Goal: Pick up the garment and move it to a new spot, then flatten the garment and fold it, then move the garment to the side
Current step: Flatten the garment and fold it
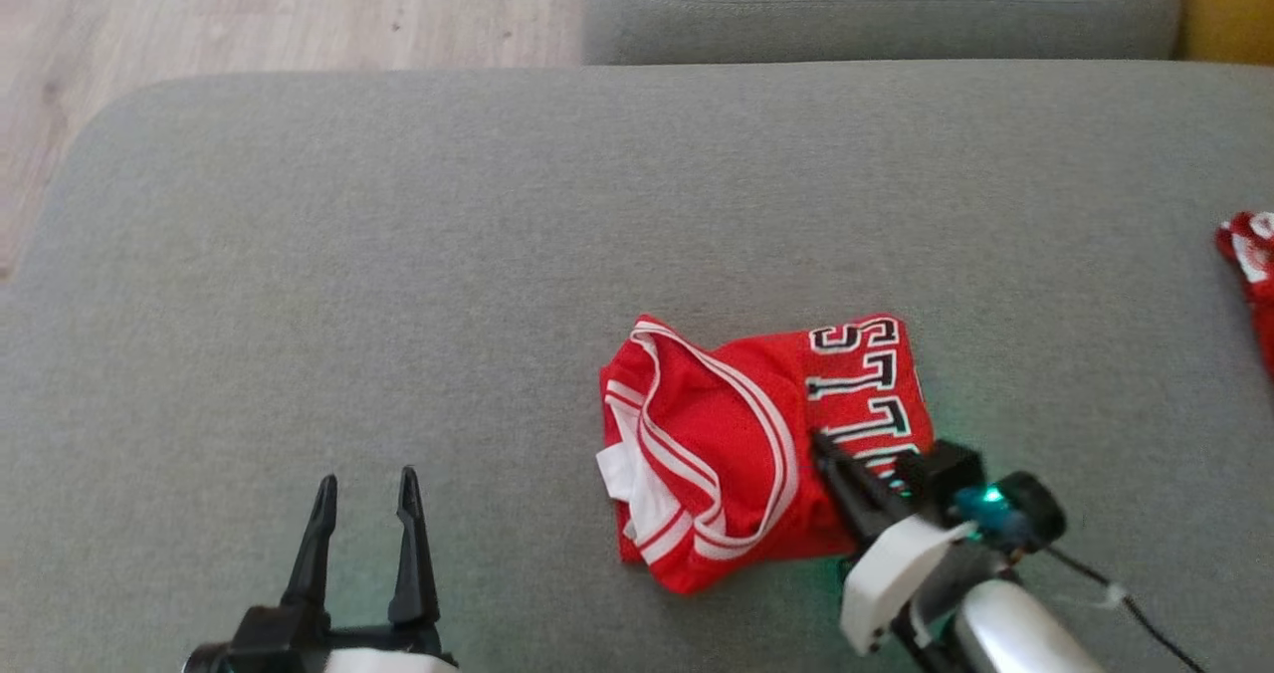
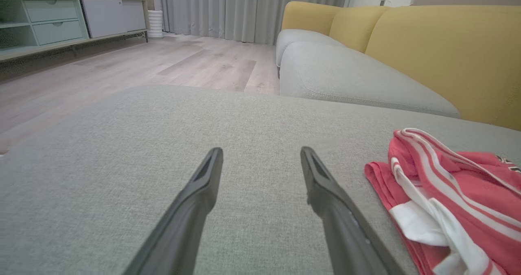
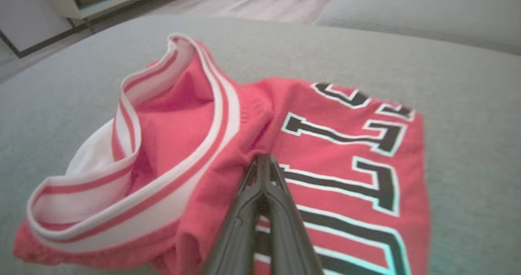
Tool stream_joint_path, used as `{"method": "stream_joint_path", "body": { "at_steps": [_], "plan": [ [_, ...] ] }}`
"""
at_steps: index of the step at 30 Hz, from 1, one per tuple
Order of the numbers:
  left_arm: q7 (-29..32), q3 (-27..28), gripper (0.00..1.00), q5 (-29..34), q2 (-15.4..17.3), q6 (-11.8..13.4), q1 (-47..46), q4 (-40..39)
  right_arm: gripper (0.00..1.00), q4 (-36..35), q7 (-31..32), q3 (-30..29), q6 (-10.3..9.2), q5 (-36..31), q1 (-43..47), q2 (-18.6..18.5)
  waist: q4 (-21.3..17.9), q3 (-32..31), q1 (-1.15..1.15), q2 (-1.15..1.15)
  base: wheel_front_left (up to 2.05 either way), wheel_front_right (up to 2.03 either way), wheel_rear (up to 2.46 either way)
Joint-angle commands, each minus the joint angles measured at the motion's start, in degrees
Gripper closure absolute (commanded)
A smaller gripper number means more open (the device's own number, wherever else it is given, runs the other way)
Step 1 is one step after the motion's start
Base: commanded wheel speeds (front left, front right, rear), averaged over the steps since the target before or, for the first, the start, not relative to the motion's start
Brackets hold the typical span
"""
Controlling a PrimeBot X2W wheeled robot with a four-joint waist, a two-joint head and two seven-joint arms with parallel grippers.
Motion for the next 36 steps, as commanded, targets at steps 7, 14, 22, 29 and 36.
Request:
{"method": "stream_joint_path", "body": {
  "at_steps": [7, 14, 22, 29, 36],
  "plan": [
    [-0.56, 1.29, 0.0, -0.09, -0.21, -0.03, -2.19, -1.21, 1.0, 5.85, -0.43, 7.73, -0.05, 1.16, -5.97, 3.08, 2.27, 1.13, 0.0, 0.0, 0.0, 0.0, 0.0],
    [-0.56, 0.48, 0.0, -0.57, -0.21, 0.19, -2.69, -1.0, 1.0, 9.26, -1.62, 10.84, -0.05, 0.2, -9.88, 4.5, 3.73, 1.17, 0.0, 0.0, 0.0, 0.0, 0.0],
    [-0.56, 0.28, 0.0, -0.79, -0.21, 0.42, -2.23, -0.97, 1.0, 8.13, 1.91, 17.84, -0.05, 3.25, -9.27, 4.7, 4.56, 0.6, 0.0, 0.0, 0.0, 0.0, 0.0],
    [-0.56, -0.09, 0.0, -0.83, -0.21, 0.58, -2.32, -1.11, 1.0, 6.07, 3.65, 21.71, -0.05, 5.76, -9.92, 4.71, 4.91, 0.71, 0.0, 0.0, 0.0, 0.0, 0.0],
    [-0.56, -0.91, 0.0, -0.83, -0.21, 0.37, -3.19, -0.56, 1.0, 6.64, 4.48, 24.16, -0.05, 9.07, -12.83, 4.71, 5.79, 1.11, 0.0, 0.0, 0.0, 0.0, 0.0]
  ]
}}
